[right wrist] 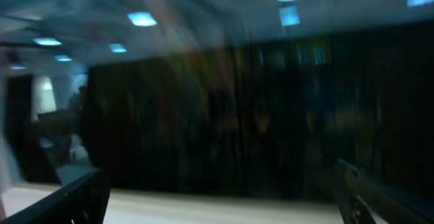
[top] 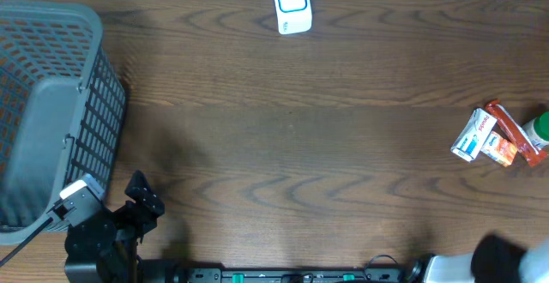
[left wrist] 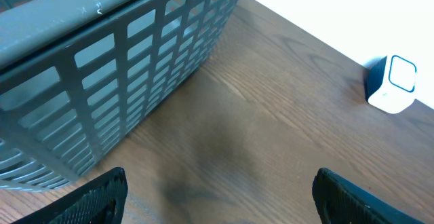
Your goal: Scan the item barcode
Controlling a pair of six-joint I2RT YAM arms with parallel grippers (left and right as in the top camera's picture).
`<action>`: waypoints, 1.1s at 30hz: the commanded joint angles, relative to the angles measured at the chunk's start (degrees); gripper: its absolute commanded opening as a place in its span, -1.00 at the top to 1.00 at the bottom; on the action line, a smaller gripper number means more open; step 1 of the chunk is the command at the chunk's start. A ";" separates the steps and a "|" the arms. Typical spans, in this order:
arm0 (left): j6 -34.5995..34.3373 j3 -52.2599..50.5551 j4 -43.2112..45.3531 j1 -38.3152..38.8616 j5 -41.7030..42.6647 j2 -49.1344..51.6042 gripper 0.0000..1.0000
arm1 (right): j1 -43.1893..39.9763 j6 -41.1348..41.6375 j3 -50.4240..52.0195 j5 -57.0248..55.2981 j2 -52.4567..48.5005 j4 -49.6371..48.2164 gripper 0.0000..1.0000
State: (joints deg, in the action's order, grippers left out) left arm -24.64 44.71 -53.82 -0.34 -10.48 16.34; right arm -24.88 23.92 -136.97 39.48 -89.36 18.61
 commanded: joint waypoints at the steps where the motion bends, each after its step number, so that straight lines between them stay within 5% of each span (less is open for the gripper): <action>1: -0.33 0.28 -0.17 -0.28 -0.33 -0.24 -0.75 | -0.17 -1.38 0.79 3.04 4.20 3.06 -0.99; 8: -0.33 0.28 -0.17 -0.28 -0.31 -0.24 -0.75 | 1.05 -15.54 4.35 -0.39 16.35 23.08 -0.98; 12: -0.33 0.28 -0.17 -0.28 -0.33 -0.24 -0.75 | 6.78 -24.00 19.58 -9.57 28.72 24.70 -0.98; 23: -0.33 0.28 -0.17 -0.28 -0.31 -0.24 -0.75 | 12.66 -24.22 63.04 -16.15 64.52 2.27 -0.99; 33: -0.33 0.28 -0.17 -0.28 -0.33 -0.24 -0.75 | 20.81 -27.52 66.20 -24.33 77.37 0.90 -0.99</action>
State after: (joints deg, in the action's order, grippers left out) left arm -24.64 44.69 -53.84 -0.34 -10.48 16.34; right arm -6.20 -0.54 -71.40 21.37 -14.15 19.00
